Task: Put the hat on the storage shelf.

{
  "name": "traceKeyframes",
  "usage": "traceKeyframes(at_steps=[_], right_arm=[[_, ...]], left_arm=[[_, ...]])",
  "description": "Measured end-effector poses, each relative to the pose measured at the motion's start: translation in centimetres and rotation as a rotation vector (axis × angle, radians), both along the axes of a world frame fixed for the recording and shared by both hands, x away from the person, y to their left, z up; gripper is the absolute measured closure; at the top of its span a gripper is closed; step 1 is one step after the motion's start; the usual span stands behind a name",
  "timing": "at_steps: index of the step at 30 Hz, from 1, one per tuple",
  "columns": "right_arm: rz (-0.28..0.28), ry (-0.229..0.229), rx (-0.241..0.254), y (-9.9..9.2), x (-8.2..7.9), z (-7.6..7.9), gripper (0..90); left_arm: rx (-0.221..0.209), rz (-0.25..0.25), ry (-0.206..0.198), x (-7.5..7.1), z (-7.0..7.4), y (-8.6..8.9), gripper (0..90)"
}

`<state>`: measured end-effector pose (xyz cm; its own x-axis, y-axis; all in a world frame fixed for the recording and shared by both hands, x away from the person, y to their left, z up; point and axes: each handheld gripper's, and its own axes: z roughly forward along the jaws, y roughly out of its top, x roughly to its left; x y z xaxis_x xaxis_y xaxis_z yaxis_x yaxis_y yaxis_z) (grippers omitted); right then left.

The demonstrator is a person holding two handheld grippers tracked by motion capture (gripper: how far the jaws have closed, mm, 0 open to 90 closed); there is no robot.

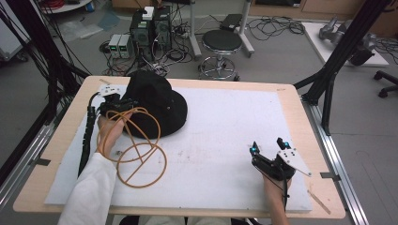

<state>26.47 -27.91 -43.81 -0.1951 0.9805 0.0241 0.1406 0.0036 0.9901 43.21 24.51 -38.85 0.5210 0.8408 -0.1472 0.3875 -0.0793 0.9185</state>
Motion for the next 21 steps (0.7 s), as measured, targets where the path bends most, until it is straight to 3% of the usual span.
traceKeyframes(at_steps=[10,15,19,21], right_arm=[[0.001,-0.001,0.009,0.1,0.0,0.1,9.4],[0.002,-0.005,0.008,0.0,0.0,0.1,9.4],[0.004,-0.006,0.009,0.0,0.0,0.1,9.3],[0.005,-0.005,0.009,0.1,0.0,0.1,9.3]], left_arm=[[-0.044,0.04,-0.07,-1.0,1.6,1.0,87.0],[-0.093,0.069,-0.139,-1.9,3.0,2.0,87.0],[-0.141,0.086,-0.176,-2.5,4.0,2.8,87.0],[-0.142,0.087,-0.185,-2.6,4.3,3.0,87.0]])
